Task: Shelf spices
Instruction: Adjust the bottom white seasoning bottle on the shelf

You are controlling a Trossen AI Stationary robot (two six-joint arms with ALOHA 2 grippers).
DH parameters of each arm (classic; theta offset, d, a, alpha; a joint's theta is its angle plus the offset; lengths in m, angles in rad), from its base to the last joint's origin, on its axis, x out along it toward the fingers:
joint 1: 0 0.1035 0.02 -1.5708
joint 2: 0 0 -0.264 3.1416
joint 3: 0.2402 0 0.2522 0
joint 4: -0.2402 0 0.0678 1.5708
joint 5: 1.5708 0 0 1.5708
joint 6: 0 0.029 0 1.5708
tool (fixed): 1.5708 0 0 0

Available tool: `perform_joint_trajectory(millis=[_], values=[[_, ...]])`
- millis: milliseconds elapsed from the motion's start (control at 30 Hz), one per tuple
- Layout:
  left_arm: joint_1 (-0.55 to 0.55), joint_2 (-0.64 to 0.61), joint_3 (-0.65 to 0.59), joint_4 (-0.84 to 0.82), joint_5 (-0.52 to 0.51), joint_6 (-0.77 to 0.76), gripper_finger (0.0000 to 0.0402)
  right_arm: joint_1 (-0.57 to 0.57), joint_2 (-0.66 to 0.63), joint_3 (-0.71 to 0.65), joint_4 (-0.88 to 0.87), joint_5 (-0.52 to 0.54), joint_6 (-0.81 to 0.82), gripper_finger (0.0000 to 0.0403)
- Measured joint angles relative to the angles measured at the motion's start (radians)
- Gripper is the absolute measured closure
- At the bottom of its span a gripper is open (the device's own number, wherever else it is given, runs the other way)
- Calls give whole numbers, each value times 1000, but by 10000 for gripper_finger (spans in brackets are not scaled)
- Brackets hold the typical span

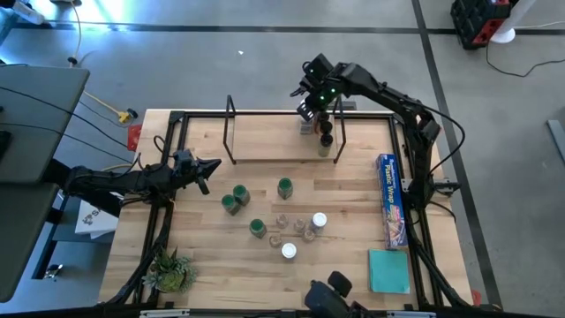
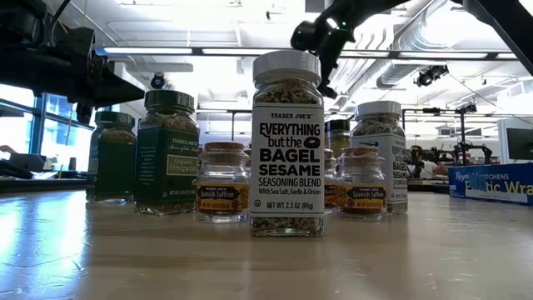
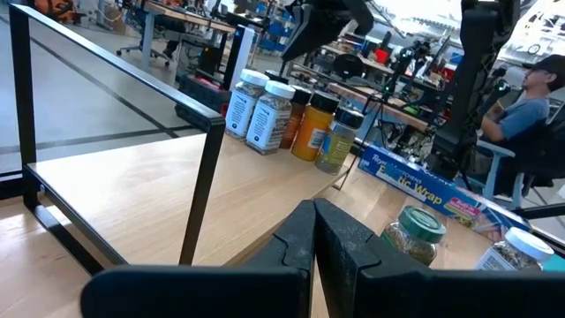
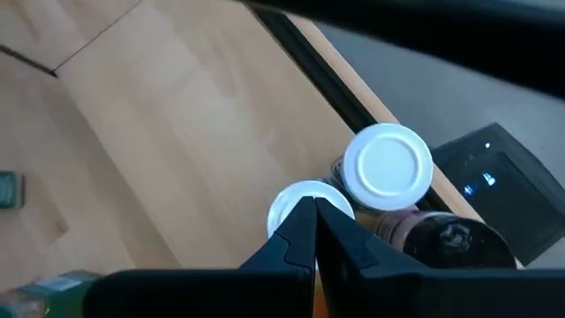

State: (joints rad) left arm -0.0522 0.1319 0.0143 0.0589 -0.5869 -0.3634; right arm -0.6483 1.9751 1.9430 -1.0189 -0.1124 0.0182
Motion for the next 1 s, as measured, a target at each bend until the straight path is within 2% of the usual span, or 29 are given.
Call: perform_joint_trajectory(millis=[133,300,367,600,1000], values=[[0,0,0,0,0,0,396,0,-1,19,-16,-90,-71,403],[0,0,0,0,0,0,396,3,-2,18,-54,-276,-215,403],[0,0,0,0,0,0,396,12,-4,7,-64,-306,-275,403],[0,0,0,0,0,0,396,33,8,5,-129,-278,-445,403],[0,0,0,0,0,0,396,33,48,5,-159,-83,-455,403]])
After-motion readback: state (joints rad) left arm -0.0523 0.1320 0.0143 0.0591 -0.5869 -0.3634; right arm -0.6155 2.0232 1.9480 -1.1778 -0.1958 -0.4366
